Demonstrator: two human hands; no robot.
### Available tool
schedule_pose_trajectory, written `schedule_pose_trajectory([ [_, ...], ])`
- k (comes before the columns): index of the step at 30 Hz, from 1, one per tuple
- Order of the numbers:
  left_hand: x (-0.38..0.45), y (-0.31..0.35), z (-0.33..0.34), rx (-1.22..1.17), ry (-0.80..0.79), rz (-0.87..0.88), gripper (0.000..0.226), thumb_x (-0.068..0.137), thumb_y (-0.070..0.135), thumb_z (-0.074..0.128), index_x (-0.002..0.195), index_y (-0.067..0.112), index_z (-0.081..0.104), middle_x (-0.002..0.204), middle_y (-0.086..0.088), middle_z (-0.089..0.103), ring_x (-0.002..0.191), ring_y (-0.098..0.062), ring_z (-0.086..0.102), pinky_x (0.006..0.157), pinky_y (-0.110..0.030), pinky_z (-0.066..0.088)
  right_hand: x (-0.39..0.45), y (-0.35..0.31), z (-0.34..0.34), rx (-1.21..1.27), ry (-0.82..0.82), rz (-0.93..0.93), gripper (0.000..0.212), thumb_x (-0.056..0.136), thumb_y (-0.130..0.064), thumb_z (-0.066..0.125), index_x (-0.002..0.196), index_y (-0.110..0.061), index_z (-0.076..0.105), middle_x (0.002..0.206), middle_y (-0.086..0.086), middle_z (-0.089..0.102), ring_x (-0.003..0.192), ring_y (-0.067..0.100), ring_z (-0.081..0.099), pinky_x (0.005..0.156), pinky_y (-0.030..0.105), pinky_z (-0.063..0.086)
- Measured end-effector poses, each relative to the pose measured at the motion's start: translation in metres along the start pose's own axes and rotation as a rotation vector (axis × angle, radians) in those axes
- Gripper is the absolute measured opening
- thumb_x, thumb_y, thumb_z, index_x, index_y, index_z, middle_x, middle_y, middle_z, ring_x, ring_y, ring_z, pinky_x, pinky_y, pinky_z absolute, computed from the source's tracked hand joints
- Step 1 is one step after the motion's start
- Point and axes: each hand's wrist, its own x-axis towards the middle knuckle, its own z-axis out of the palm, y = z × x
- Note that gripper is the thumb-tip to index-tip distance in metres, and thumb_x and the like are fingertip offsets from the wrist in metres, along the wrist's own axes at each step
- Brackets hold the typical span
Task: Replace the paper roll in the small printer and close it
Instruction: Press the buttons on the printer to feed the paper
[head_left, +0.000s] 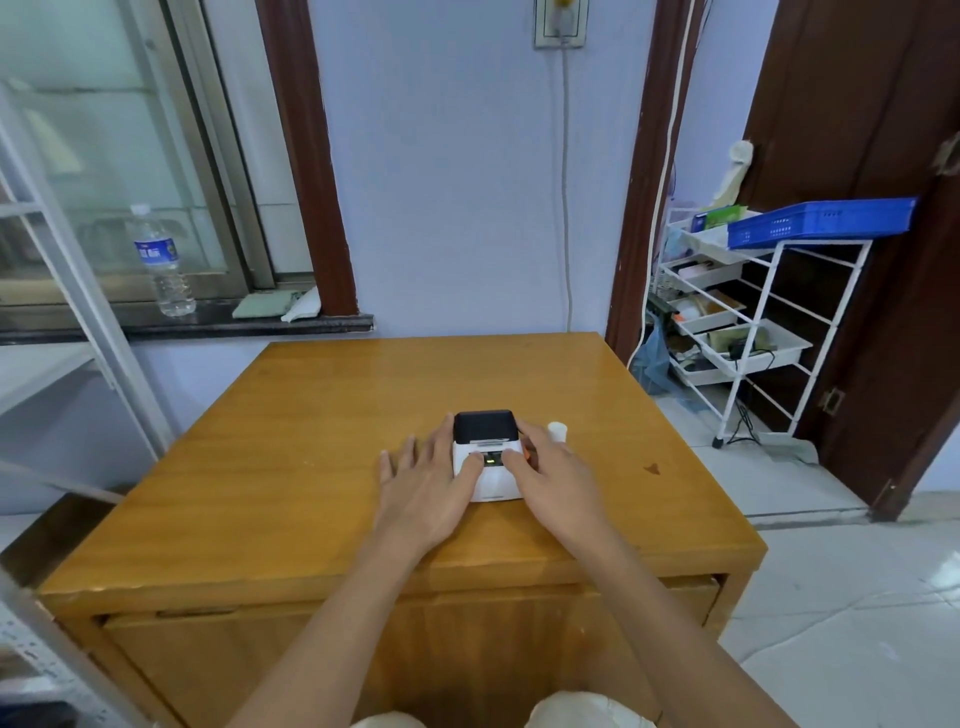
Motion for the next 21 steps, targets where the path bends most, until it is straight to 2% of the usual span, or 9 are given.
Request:
schedule_pose_trajectory([
  [11,-0.001,-0.001,0.0,-0.009,0.011,0.0,0.075,0.099,0.065,0.013,0.166,0.035,-0.003,0.172,0.001,0.025,0.161,-0.025,0.007,0.128,-0.055,-0.001,-0.003,-0.006,-0.003,0.04,0.019,0.005,0.049,0.1,-0.046,0.05,0.149,-0.039,0.051,0.122,-0.013,0.069,0.111,0.014,0.064,0.094,0.043,0.056],
  [21,-0.001,0.0,-0.001,-0.018,0.014,-0.002,0.074,0.1,0.065,0.015,0.166,0.035,-0.001,0.172,0.002,0.027,0.161,-0.025,0.008,0.128,-0.054,-0.001,-0.005,-0.012,-0.008,0.055,0.02,-0.014,0.046,0.103,-0.039,0.055,0.149,-0.034,0.053,0.103,-0.021,0.057,0.103,0.013,0.065,0.093,0.042,0.058],
])
